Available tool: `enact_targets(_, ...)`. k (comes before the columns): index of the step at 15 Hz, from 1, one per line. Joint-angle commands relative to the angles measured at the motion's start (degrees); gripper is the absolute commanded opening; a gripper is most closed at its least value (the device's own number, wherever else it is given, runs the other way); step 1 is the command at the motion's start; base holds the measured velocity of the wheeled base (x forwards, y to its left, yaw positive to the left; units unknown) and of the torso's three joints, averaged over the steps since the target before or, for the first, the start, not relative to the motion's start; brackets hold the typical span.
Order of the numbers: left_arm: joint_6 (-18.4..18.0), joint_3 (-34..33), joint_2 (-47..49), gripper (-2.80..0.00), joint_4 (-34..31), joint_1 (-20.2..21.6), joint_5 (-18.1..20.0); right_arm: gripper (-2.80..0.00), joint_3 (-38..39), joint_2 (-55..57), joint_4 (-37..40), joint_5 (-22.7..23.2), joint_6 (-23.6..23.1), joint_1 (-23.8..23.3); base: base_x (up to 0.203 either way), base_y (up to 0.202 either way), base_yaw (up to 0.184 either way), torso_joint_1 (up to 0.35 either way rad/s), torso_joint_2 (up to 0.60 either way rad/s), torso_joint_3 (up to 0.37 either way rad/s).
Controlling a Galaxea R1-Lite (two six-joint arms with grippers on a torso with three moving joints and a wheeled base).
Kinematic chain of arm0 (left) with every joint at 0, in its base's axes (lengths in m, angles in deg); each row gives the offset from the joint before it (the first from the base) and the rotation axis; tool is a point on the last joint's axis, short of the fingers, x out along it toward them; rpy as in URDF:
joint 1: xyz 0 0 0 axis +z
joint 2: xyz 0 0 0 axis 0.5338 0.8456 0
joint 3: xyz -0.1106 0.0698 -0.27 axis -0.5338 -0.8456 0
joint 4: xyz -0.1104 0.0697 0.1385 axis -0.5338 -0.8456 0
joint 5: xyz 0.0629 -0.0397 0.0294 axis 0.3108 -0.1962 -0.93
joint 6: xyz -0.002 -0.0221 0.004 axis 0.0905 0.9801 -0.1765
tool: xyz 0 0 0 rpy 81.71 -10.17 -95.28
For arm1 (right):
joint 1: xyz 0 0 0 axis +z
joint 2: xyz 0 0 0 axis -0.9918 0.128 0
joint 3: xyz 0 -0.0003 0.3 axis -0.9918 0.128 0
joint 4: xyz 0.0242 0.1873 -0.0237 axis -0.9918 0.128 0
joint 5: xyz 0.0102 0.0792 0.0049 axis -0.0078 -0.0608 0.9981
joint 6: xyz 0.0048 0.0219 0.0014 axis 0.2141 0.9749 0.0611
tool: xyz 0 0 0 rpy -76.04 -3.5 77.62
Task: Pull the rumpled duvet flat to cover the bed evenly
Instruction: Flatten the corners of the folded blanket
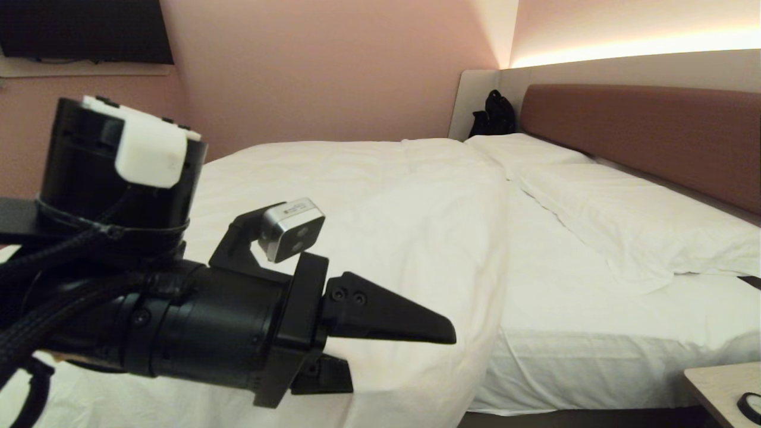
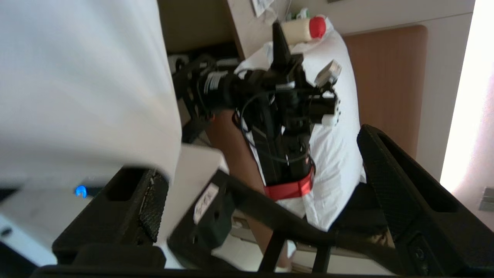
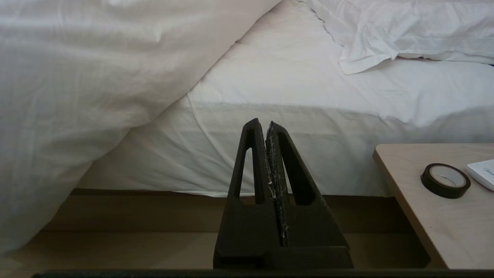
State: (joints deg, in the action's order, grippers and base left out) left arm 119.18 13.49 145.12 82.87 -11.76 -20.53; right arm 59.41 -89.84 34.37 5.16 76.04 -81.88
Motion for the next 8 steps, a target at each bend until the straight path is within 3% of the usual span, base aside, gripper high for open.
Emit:
enact_targets(1,0.7,-2.9,-3.1,0.0,-2.2,-0.3,-0.2,-2.8,0.0,0.0,0.0,0.0,-0.1,0.0,0.0,0.0,0.0,0.0,0.0,0.0)
enact_targets(8,1.2,-6.4,-8.8,0.0,-6.3,-2.1,0.6,-2.8,0.0,0.0,0.0,0.0,0.0,0.0,0.0,0.0,0.0,0.0,0.0,0.0)
